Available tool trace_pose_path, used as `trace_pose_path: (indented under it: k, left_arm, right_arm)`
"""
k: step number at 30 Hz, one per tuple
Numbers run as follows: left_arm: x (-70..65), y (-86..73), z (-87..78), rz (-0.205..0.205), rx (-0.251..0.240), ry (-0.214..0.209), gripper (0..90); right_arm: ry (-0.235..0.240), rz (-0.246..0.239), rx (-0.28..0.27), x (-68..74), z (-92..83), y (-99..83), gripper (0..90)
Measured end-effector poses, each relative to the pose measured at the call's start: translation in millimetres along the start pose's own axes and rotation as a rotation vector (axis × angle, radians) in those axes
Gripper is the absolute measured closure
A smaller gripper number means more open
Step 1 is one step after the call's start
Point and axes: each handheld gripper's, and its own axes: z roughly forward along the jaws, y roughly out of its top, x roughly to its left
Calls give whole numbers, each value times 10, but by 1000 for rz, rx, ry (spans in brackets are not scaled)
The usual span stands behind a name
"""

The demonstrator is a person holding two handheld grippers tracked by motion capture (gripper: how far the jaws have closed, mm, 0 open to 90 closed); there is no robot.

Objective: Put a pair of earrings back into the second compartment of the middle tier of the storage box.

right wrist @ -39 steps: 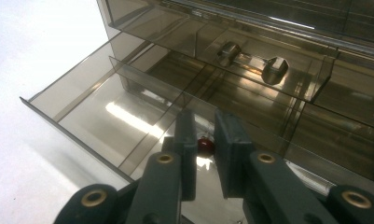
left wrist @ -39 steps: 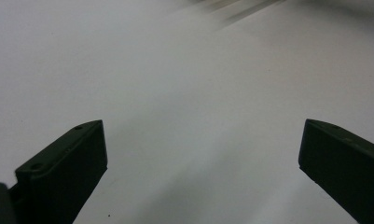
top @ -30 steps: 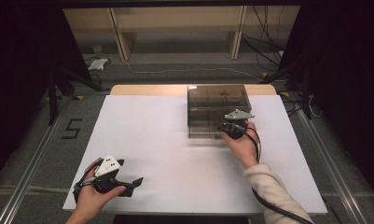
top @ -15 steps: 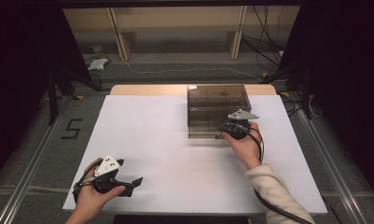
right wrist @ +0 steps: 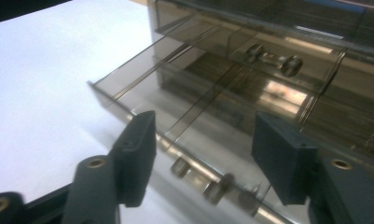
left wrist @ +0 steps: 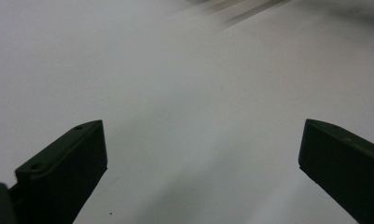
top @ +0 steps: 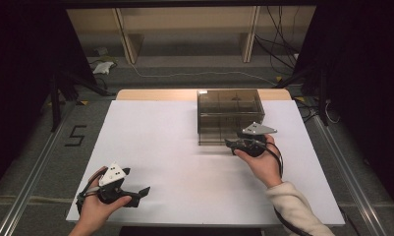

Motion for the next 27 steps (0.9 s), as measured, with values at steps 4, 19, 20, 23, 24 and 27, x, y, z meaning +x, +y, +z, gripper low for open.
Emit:
trace_pose_path:
  k: [4,19,20,23,24,27]
  left_arm:
    - [-3,1,0,2,-1,-7,8]
    - [-9,49,69,16,-2,-28,8]
    - [-8,48,68,16,-1,-28,8]
    - [4,46,61,12,-5,-26,8]
    - [5,45,61,13,-4,-25,8]
    - [-4,43,59,14,-1,-26,8]
  right_arm:
    - [15,-13,-10,46,-95,-64,334]
    - [21,-11,-5,68,-414,-265,298]
    - [20,-12,-3,64,-422,-271,297]
    - [19,-11,-1,61,-432,-283,297]
    - [18,-11,-1,61,-435,-285,297]
    - [17,-13,2,63,-443,-290,297]
